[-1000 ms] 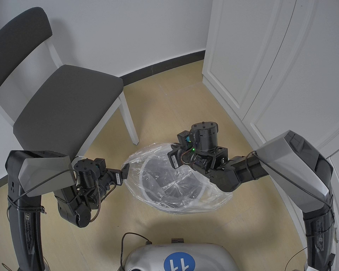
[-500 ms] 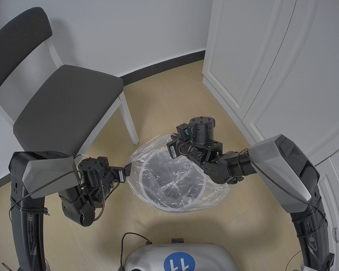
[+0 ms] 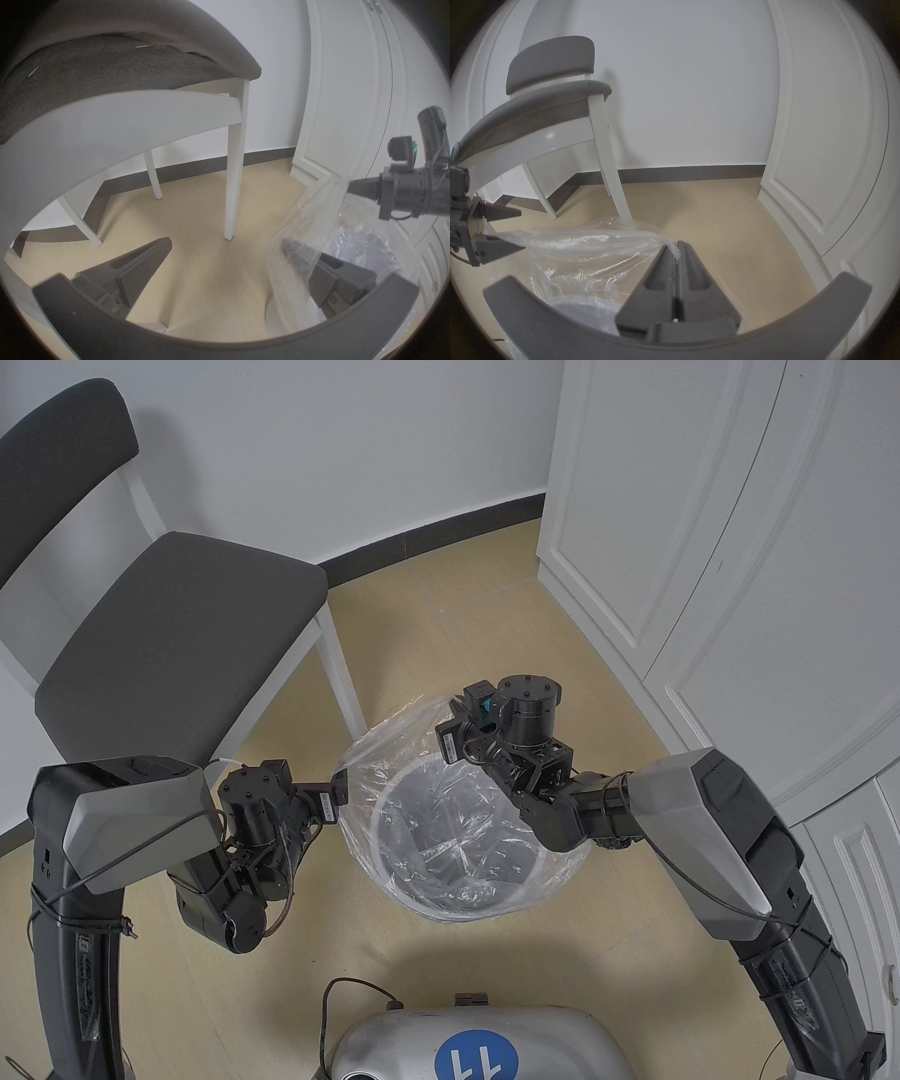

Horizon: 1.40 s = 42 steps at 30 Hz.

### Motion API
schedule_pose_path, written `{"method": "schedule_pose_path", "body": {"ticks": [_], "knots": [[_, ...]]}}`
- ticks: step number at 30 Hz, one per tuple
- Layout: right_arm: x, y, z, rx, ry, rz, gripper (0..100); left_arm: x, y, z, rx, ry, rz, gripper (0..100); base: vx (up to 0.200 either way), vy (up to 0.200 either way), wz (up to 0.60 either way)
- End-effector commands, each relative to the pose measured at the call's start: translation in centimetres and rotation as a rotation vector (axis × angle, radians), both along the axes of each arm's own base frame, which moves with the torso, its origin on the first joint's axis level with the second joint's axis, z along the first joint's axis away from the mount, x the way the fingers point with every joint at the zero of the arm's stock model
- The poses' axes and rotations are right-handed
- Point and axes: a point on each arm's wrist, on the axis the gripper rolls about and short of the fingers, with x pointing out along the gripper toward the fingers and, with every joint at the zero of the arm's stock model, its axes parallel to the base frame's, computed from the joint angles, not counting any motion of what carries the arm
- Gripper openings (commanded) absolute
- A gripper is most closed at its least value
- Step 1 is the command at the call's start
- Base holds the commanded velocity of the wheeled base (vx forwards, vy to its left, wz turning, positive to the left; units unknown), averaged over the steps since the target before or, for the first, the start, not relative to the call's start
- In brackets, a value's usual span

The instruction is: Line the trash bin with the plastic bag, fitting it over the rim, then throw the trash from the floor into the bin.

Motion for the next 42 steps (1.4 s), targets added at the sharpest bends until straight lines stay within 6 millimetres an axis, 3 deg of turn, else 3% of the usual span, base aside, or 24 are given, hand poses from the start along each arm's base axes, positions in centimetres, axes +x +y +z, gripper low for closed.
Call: {"method": "schedule_pose_path", "body": {"ticks": [1, 10, 15, 19, 20, 26, 30, 33, 42], "knots": [[0.2, 0.1, -0.9, -0.007, 0.009, -0.002, 100, -0.1, -0.5, 0.4, -0.004, -0.012, -0.012, 100, 0.000, 0.000, 0.00], [-1.2, -0.2, 1.1, -0.019, 0.017, 0.006, 100, -0.4, -0.7, 0.5, -0.003, -0.009, -0.018, 100, 0.000, 0.000, 0.00], [-5.6, -2.9, 0.8, -0.176, 0.059, 0.018, 100, -1.1, -1.2, 0.6, 0.001, -0.001, -0.037, 100, 0.000, 0.000, 0.00], [-7.3, -3.9, 0.8, -0.164, 0.030, 0.015, 100, -1.5, -1.2, 0.9, 0.005, 0.002, -0.041, 100, 0.000, 0.000, 0.00], [-8.8, -5.0, 0.6, -0.161, 0.040, 0.006, 100, -1.9, -1.2, 1.2, 0.006, 0.003, -0.045, 100, 0.000, 0.000, 0.00], [-11.6, -9.0, -0.3, -0.033, 0.061, -0.056, 100, -2.8, -1.9, 1.2, 0.015, 0.019, -0.069, 100, 0.000, 0.000, 0.00], [-12.5, -11.7, -0.9, 0.064, 0.082, -0.102, 100, -3.3, -1.7, 1.9, 0.029, 0.014, -0.073, 100, 0.000, 0.000, 0.00], [-12.5, -12.6, -1.0, 0.150, 0.123, -0.124, 100, -3.8, -1.5, 1.9, 0.066, 0.028, -0.076, 100, 0.000, 0.000, 0.00], [-12.0, -12.8, -0.9, 0.243, 0.162, -0.117, 100, -3.8, -1.2, 2.1, 0.071, 0.028, -0.074, 100, 0.000, 0.000, 0.00]]}}
